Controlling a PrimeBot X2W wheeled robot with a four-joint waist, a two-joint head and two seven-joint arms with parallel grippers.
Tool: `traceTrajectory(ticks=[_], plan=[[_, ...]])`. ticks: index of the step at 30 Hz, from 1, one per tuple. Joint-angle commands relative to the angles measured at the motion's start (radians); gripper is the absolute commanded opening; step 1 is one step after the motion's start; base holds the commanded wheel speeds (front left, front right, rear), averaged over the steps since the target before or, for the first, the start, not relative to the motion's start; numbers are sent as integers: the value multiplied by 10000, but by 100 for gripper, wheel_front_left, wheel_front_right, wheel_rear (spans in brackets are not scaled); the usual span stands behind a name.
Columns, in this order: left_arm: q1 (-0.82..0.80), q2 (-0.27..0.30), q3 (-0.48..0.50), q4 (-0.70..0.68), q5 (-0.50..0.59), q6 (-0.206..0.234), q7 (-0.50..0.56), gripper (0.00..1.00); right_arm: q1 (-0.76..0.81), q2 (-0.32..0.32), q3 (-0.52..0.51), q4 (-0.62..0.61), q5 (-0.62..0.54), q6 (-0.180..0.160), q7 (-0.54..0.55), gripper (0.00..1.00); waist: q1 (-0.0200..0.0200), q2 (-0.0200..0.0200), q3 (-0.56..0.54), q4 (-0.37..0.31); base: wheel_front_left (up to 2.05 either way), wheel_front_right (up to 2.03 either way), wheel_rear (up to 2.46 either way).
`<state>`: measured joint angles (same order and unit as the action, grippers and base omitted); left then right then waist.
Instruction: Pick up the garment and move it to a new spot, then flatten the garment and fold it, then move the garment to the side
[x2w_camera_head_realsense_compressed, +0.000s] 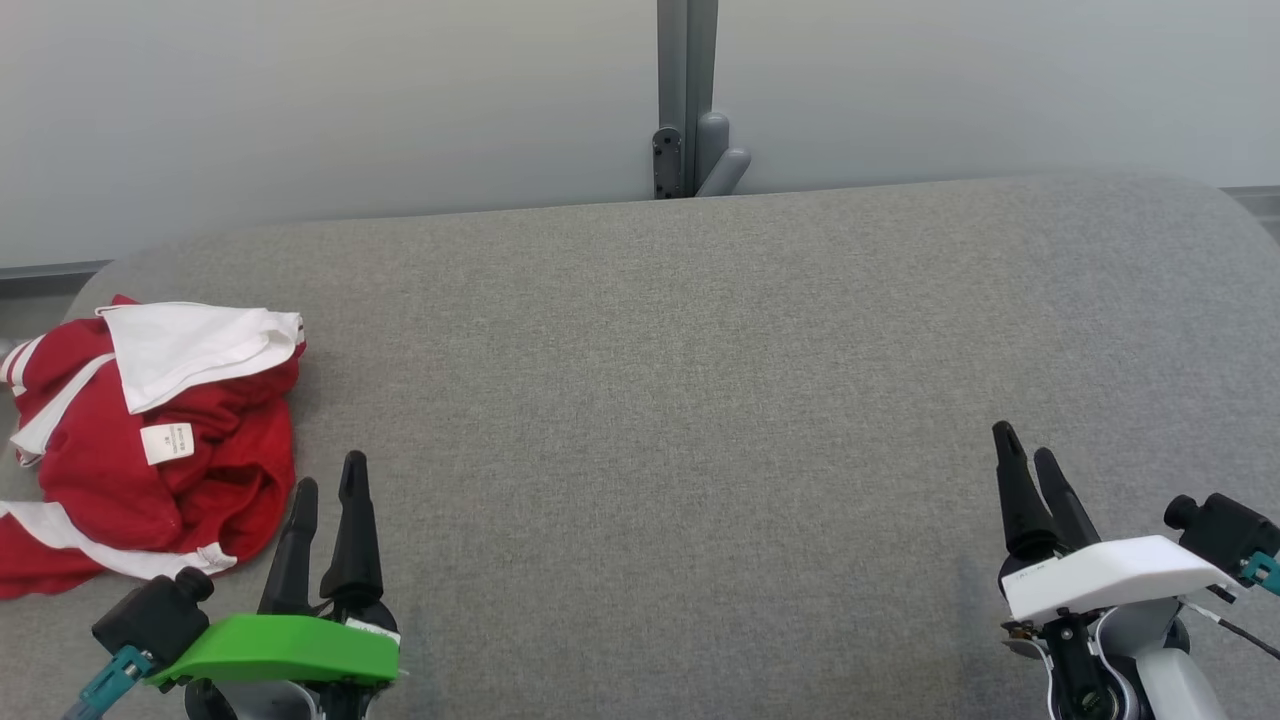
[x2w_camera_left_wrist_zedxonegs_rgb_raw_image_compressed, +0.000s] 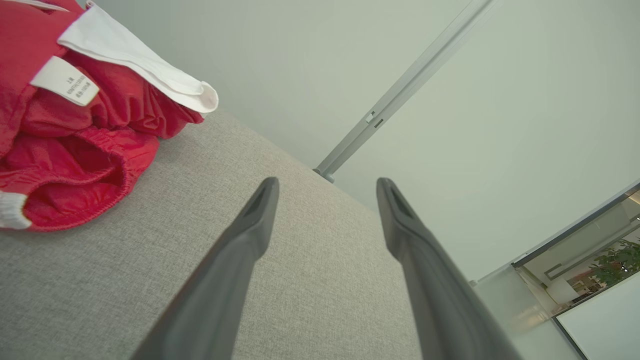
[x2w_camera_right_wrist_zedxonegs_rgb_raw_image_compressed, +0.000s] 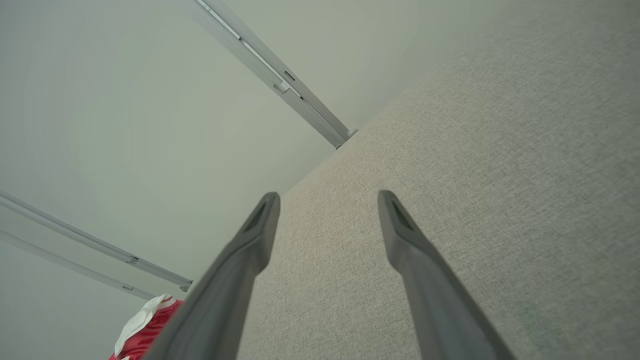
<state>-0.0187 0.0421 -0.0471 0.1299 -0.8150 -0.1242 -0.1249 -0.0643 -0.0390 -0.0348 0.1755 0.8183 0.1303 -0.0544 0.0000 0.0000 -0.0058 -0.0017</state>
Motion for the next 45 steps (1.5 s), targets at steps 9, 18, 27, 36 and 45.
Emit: traceTrajectory(ticks=[9,18,27,36,45], plan=[[23,67,-328,-363,1346,-37,-280,100,181,-82,476,-479,-1360,4,-402,100,0,0,-19,17,0,0,0],[89,76,-572,-512,2355,27,-472,100,339,-93,630,-672,-2323,4,-696,100,0,0,-67,42,0,0,0],[204,83,-715,-611,3228,151,-652,100,489,-101,835,-780,-3218,5,-973,100,0,0,-133,75,0,0,0],[286,89,-812,-651,3934,301,-813,100,592,-106,1074,-896,-4103,4,-1206,100,0,0,-128,101,0,0,0],[208,95,-1013,-592,4792,736,-962,100,703,-116,1341,-1079,-4974,4,-1448,100,0,0,-98,96,0,0,0]])
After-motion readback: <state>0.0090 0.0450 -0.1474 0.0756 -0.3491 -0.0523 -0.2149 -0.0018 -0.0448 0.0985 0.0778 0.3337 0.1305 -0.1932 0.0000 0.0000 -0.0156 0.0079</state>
